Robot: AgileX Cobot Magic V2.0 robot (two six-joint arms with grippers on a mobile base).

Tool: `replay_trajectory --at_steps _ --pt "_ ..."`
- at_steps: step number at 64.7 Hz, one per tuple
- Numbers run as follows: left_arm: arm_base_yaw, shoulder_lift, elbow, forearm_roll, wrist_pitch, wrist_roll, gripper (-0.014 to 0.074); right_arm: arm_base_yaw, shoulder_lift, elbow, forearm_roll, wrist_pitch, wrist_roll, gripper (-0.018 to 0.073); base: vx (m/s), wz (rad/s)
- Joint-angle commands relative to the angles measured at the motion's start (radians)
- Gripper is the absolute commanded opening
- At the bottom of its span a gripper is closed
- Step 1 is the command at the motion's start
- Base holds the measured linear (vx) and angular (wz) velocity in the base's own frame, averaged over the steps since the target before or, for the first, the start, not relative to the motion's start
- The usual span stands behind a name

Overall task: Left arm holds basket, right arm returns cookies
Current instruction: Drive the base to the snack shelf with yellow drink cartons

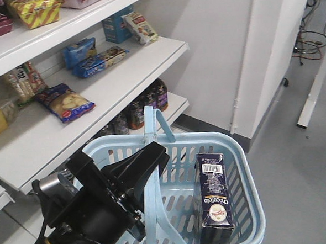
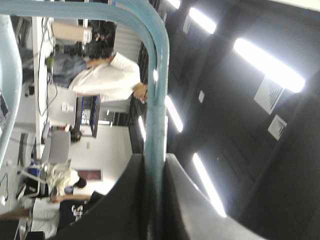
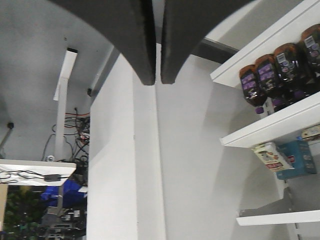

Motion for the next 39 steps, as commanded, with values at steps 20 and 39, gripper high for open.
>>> replay_trajectory --at_steps 20,39 --pt "-0.003 -0.034 -0.025 0.031 -0.248 -0.003 -0.0003 -0.005 -0.006 0.018 -0.005 -0.068 -0.007 -0.0006 0.09 0.45" --pt "-0.003 -0.034 -0.025 0.031 -0.248 -0.003 -0.0003 -0.005 -0.006 0.018 -0.005 -0.068 -0.007 -0.0006 0.08 0.45"
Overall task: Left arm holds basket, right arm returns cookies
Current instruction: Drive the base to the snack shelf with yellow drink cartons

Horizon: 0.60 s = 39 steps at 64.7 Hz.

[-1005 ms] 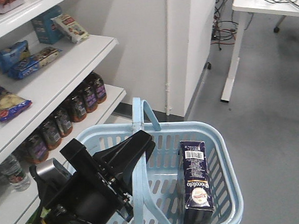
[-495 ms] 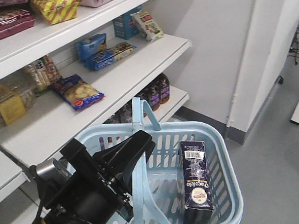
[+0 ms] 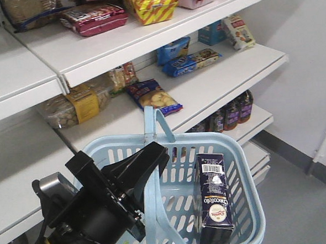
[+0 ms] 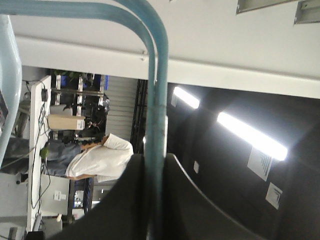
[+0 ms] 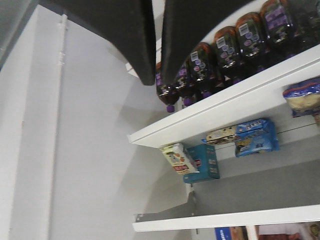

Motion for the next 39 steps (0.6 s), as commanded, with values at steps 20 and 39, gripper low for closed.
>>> replay_trajectory --at_steps 20,39 --pt "-0.003 -0.034 -0.025 0.031 -0.248 -0.003 -0.0003 -0.005 -0.006 0.018 -0.005 -0.068 -0.007 -0.0006 0.06 0.46" --pt "-0.003 -0.034 -0.025 0.031 -0.248 -0.003 -0.0003 -0.005 -0.006 0.018 -0.005 -0.068 -0.007 -0.0006 0.04 0.38"
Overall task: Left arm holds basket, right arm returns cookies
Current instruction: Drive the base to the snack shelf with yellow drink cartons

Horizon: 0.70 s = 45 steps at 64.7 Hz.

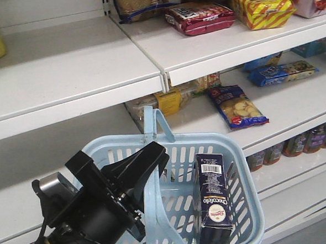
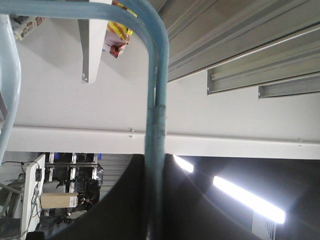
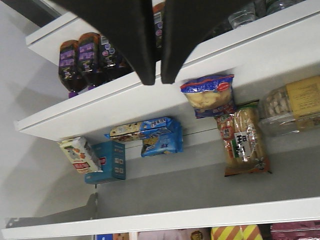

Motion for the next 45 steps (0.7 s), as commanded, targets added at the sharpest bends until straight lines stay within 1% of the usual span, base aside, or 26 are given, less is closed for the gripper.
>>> replay_trajectory --at_steps 1,45 --pt "-0.003 -0.034 -0.025 0.031 -0.248 -0.003 -0.0003 -0.005 -0.006 0.018 -0.005 -0.068 -0.007 -0.0006 0.03 0.31" --pt "-0.003 -0.034 -0.025 0.031 -0.248 -0.003 -0.0003 -0.005 -0.006 0.018 -0.005 -0.068 -0.007 -0.0006 0.02 0.24"
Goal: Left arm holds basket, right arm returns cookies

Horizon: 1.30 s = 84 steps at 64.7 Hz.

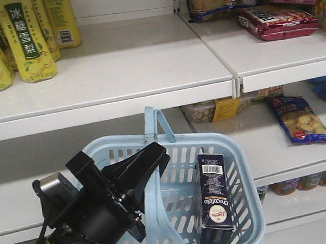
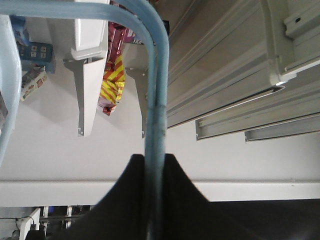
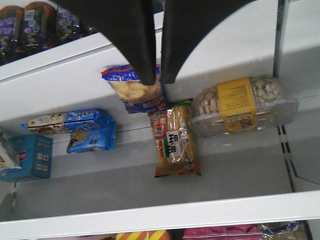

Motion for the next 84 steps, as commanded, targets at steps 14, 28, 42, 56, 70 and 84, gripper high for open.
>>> replay_trajectory --at_steps 14,28,42,56,70,84 --pt "-0.003 -0.034 -0.025 0.031 -0.248 -0.003 -0.0003 -0.005 -0.006 0.018 -0.005 -0.068 -0.007 -0.0006 0.01 0.28" --pt "-0.003 -0.034 -0.025 0.031 -0.248 -0.003 -0.0003 -0.005 -0.006 0.018 -0.005 -0.068 -0.007 -0.0006 0.01 0.25" --pt "-0.003 -0.034 -0.025 0.031 -0.248 -0.003 -0.0003 -0.005 -0.006 0.018 -0.005 -0.068 -0.007 -0.0006 0.01 0.19" --pt "-0.003 -0.034 -0.025 0.031 -0.248 -0.003 -0.0003 -0.005 -0.006 0.018 -0.005 -0.068 -0.007 -0.0006 0.01 0.16" --pt "-0.003 -0.034 -0.025 0.031 -0.248 -0.003 -0.0003 -0.005 -0.006 0.018 -0.005 -0.068 -0.007 -0.0006 0.01 0.14" --pt "-0.003 -0.034 -0.025 0.031 -0.248 -0.003 -0.0003 -0.005 -0.006 0.018 -0.005 -0.068 -0.007 -0.0006 0.01 0.06"
